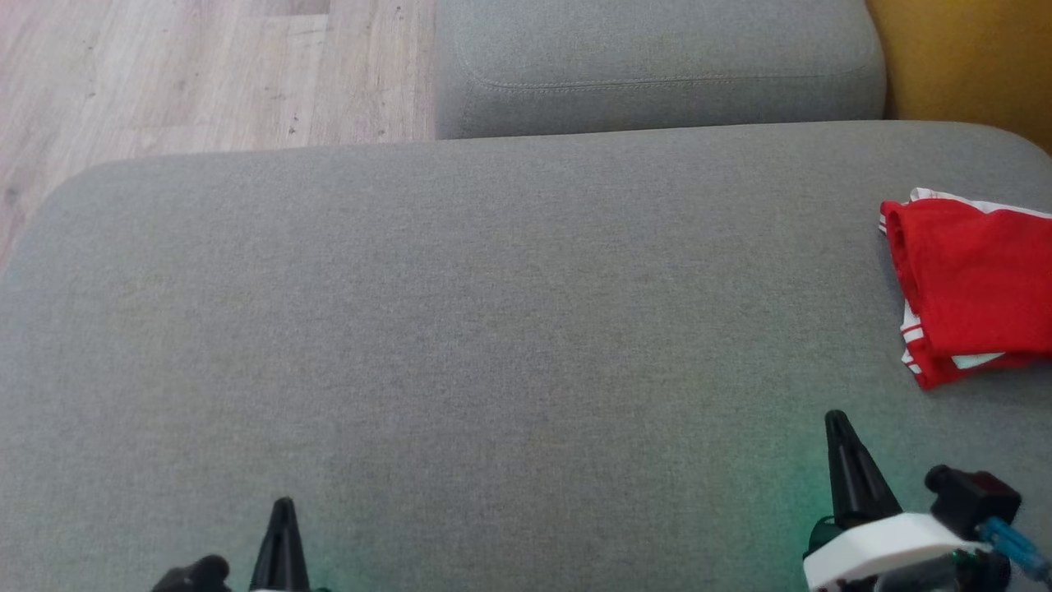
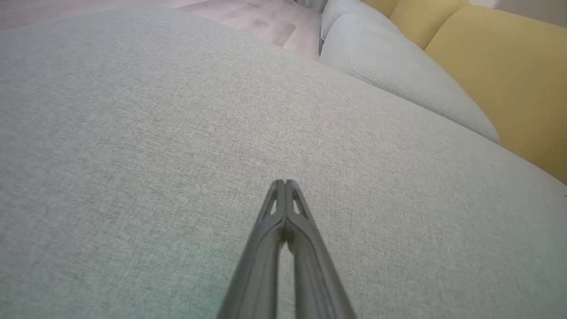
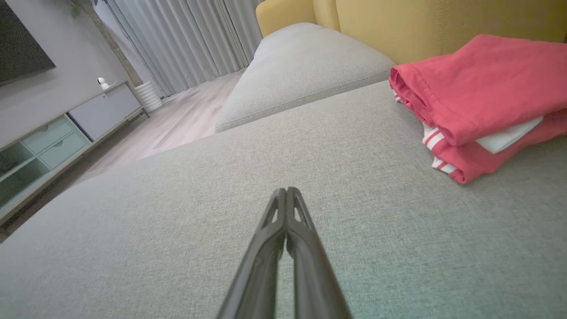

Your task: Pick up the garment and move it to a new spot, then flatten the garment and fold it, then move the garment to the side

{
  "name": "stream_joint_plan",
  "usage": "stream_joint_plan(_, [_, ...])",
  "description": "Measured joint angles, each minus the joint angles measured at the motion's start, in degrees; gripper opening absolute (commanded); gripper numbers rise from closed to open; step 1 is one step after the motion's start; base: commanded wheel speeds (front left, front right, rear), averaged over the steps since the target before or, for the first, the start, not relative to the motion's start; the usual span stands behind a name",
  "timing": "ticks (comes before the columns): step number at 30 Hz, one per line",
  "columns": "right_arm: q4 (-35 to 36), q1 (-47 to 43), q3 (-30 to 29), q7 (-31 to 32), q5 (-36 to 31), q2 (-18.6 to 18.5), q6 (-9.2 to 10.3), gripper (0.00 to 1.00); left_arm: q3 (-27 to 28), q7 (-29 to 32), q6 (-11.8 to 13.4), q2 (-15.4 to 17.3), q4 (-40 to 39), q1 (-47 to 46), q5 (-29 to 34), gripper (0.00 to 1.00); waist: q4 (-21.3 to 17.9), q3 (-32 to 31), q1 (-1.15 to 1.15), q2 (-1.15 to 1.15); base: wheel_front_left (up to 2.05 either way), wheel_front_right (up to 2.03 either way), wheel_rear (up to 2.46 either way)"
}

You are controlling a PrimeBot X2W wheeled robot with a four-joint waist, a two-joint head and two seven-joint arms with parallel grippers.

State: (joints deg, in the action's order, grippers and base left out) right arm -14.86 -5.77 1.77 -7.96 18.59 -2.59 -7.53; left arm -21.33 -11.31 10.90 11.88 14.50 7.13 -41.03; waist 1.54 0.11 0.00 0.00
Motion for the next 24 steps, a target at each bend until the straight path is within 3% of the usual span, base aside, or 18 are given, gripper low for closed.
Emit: stream_joint_plan(24, [-0.2, 2.0, -1.1, 2.6, 17.9, -0.2, 0.0, 0.0, 5.6, 3.9, -4.4, -1.9, 0.2, -2.5, -12.2, 0.0, -0.4, 0.0, 0.0, 0.0, 0.0, 0.0, 0.0])
